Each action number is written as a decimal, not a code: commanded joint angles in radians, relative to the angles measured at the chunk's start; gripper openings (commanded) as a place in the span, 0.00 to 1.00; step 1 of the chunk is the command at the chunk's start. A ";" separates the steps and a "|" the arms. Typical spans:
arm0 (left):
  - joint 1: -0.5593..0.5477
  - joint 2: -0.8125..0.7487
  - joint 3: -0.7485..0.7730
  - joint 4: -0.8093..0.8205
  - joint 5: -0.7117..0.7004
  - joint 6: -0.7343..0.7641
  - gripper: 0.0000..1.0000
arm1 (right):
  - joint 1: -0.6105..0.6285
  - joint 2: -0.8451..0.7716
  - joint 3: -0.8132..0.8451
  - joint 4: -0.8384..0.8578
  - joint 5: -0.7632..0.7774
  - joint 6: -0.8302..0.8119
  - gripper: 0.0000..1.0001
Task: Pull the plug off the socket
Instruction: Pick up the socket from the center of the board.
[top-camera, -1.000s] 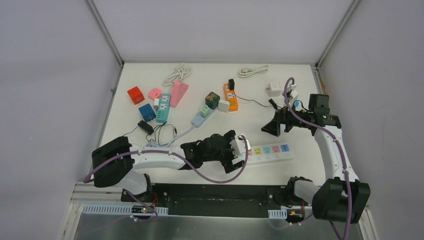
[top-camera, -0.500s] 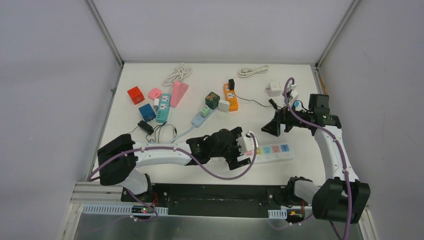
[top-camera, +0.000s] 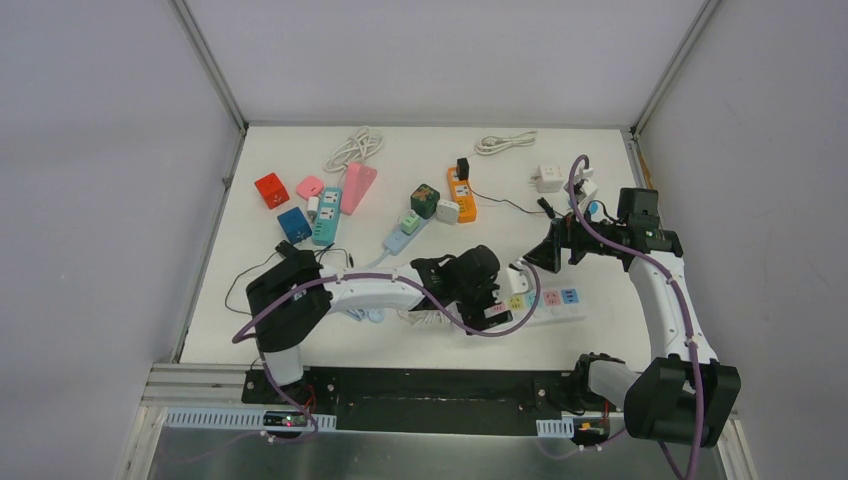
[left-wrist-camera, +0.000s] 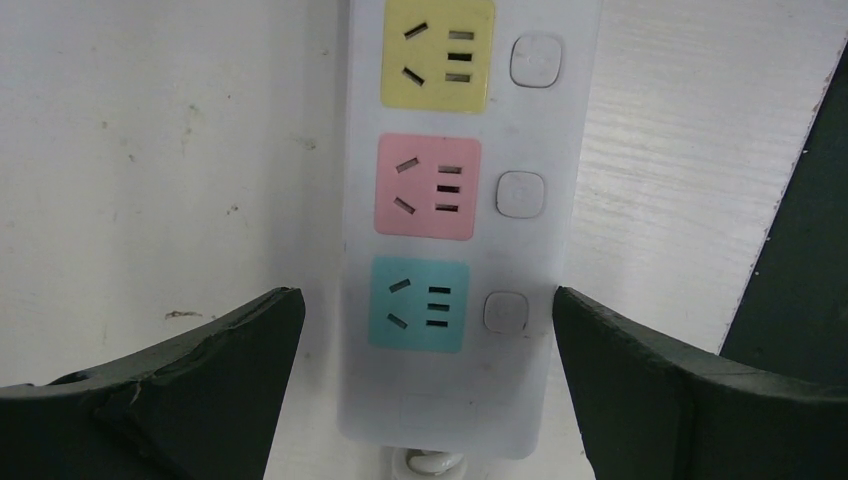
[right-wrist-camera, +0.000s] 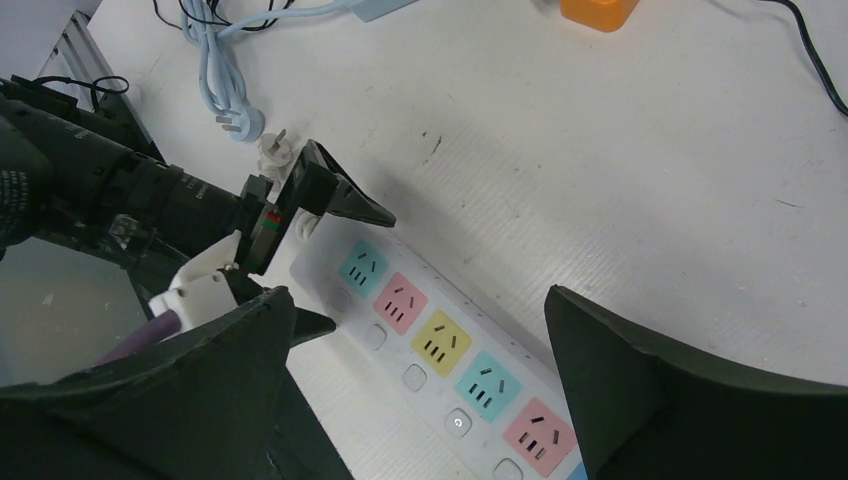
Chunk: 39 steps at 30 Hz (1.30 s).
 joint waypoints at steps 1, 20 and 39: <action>0.013 0.047 0.074 -0.035 0.015 -0.002 0.99 | -0.010 -0.021 0.019 0.006 -0.032 -0.019 1.00; 0.016 0.134 0.097 -0.037 -0.004 -0.039 0.68 | -0.015 -0.017 0.017 0.006 -0.037 -0.019 1.00; 0.015 -0.183 -0.168 0.114 -0.047 -0.121 0.00 | -0.021 -0.017 0.019 0.005 -0.039 -0.019 1.00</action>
